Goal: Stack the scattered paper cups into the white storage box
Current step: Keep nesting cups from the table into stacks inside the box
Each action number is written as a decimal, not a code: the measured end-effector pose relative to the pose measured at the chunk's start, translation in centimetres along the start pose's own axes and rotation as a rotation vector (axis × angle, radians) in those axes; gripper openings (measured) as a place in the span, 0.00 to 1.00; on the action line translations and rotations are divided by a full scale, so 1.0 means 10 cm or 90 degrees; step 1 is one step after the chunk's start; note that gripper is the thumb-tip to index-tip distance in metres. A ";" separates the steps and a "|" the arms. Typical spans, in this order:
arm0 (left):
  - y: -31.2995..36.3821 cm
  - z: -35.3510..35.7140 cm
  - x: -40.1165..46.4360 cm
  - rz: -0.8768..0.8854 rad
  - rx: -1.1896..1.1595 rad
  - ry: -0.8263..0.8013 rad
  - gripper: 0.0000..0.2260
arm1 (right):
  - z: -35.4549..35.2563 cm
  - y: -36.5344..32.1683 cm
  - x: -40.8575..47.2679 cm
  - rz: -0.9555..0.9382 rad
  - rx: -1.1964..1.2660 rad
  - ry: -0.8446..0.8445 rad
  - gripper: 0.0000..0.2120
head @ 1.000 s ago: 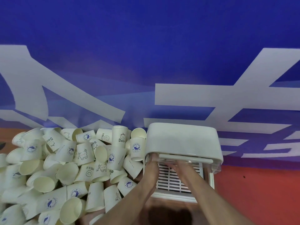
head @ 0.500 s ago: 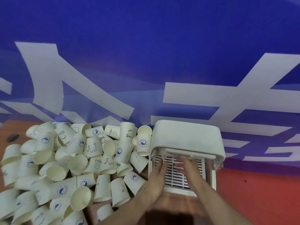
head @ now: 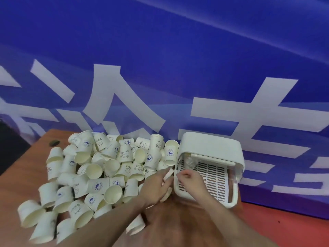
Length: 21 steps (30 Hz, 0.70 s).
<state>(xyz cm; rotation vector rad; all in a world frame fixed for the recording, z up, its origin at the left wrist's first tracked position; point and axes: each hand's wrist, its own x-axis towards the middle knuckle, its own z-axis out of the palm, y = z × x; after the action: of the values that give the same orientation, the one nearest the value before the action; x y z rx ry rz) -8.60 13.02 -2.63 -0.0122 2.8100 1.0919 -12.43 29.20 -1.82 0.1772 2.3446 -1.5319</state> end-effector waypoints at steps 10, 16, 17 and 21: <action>-0.54 -1.18 0.03 -0.082 0.300 0.099 0.24 | 0.45 -0.86 0.13 -0.378 -0.591 -0.042 0.17; -0.86 -1.65 0.07 -0.133 0.476 0.094 0.20 | 0.83 -1.21 0.29 -0.445 -0.751 -0.004 0.15; -0.90 -1.69 0.09 -0.139 0.485 0.090 0.20 | 0.89 -1.25 0.32 -0.440 -0.757 -0.006 0.15; -1.14 -1.85 0.21 -0.148 0.526 0.068 0.19 | 1.08 -1.33 0.48 -0.425 -0.769 -0.006 0.15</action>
<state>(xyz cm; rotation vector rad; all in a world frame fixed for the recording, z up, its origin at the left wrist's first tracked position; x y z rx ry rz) -12.24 -7.73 2.94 -0.3084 3.0178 -0.1579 -18.39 13.51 4.16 -0.9453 2.9938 -0.0242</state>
